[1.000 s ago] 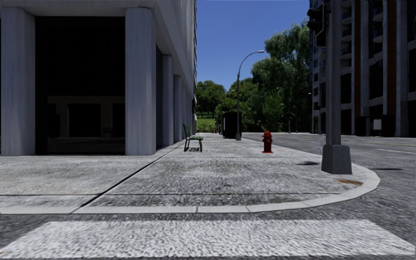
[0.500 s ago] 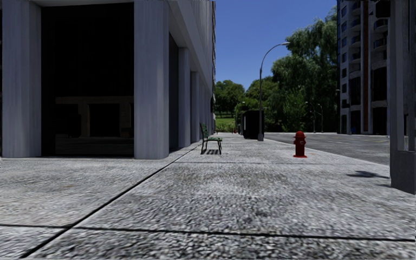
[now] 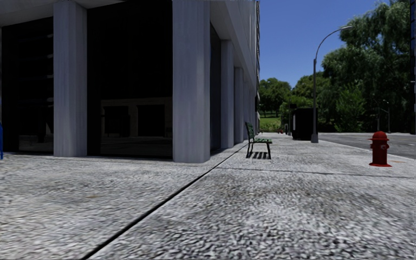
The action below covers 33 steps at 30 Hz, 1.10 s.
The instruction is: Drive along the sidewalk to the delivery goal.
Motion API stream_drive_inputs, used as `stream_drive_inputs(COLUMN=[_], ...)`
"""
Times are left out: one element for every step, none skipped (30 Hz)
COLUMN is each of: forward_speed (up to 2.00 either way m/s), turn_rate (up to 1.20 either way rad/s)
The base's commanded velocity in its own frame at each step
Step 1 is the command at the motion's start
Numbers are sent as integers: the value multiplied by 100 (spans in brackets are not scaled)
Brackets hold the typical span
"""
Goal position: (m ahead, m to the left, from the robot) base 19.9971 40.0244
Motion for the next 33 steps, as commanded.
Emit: stream_drive_inputs(forward_speed=[155,155,155,155,155,155,155,155,155,156,156,156,156,156,156,157,157,157,157,157,157,157,157,157,157,157,157,157,157,157,157,157,157], turn_rate=[65,66,66,66,66,66,66,66,66,66,66,66,66,66,66,66,66,67,69,69,69,69,70,75,77,77,77,77,77,78,78,78,78])
